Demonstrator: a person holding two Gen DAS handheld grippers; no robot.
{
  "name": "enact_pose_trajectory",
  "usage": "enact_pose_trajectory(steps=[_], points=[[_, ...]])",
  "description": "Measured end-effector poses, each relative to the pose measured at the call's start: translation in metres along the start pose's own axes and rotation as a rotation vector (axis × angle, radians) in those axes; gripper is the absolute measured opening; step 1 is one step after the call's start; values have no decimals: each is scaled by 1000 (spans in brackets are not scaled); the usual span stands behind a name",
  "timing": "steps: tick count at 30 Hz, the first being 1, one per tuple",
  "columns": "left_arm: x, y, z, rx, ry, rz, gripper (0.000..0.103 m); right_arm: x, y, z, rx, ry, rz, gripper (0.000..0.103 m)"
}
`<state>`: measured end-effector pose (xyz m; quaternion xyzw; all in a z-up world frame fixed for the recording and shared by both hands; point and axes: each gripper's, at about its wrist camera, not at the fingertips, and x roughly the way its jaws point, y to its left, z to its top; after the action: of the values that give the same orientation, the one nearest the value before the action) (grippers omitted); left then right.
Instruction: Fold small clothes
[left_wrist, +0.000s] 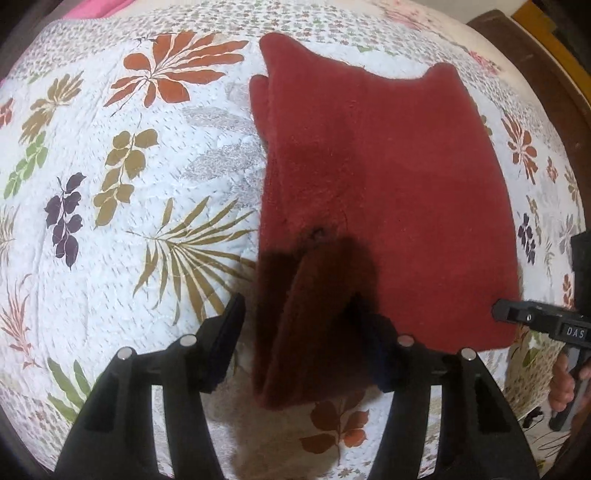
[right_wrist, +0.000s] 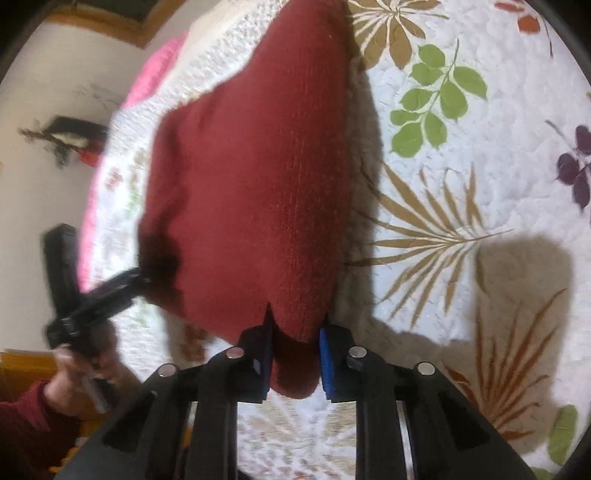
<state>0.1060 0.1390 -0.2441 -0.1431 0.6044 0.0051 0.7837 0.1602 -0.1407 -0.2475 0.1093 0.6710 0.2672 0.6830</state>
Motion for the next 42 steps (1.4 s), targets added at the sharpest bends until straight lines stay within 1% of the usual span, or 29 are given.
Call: enact_pose_trajectory(steps=[3, 4, 8, 11, 12, 13, 14, 15, 16, 17, 18, 19, 20, 22, 25, 31, 34, 37, 42], points=[[9, 5, -4, -32, 12, -2, 63, 20, 10, 4, -24, 8, -88, 21], [11, 6, -5, -39, 13, -3, 64, 21, 10, 4, -23, 5, -101, 22], [15, 1, -4, -16, 11, 15, 67, 26, 6, 2, 29, -13, -104, 25], [11, 1, -2, -37, 24, 13, 70, 24, 9, -1, 54, -32, -106, 30], [9, -2, 0, -46, 25, 13, 70, 19, 9, -1, 65, -37, -107, 40], [2, -4, 1, -47, 23, 12, 70, 12, 12, -4, 73, -43, -116, 48], [-6, -5, 0, -39, 20, 18, 72, 5, 17, -6, 70, -56, -138, 50], [-12, -5, -1, -31, 20, 23, 74, -4, 20, -7, 64, -63, -155, 54], [-20, -7, -4, -19, 20, 31, 78, -10, 21, -9, 58, -69, -171, 62], [-27, -8, -6, -13, 18, 33, 81, -19, 24, -11, 51, -76, -184, 66], [-36, -10, -10, -6, 12, 38, 83, -27, 25, -12, 45, -82, -198, 73], [-42, -10, -12, -1, 9, 47, 84, -32, 29, -13, 36, -89, -216, 78], [-47, -11, -14, 2, 5, 57, 86, -39, 34, -15, 22, -98, -240, 80], [-60, -10, -19, 1, -8, 68, 87, -47, 41, -16, 5, -107, -275, 88], [-74, -9, -22, -7, -15, 68, 87, -56, 53, -19, -7, -115, -276, 89], [-103, -17, -28, -12, -31, 112, 87, -75, 69, -34, -7, -135, -283, 93], [-116, -17, -32, -21, -40, 122, 87, -84, 79, -39, -13, -151, -291, 94], [-130, -20, -37, -23, -49, 119, 87, -96, 85, -45, 7, -164, -273, 98], [-152, -30, -43, -2, -64, 140, 87, -114, 97, -53, 36, -186, -254, 99]])
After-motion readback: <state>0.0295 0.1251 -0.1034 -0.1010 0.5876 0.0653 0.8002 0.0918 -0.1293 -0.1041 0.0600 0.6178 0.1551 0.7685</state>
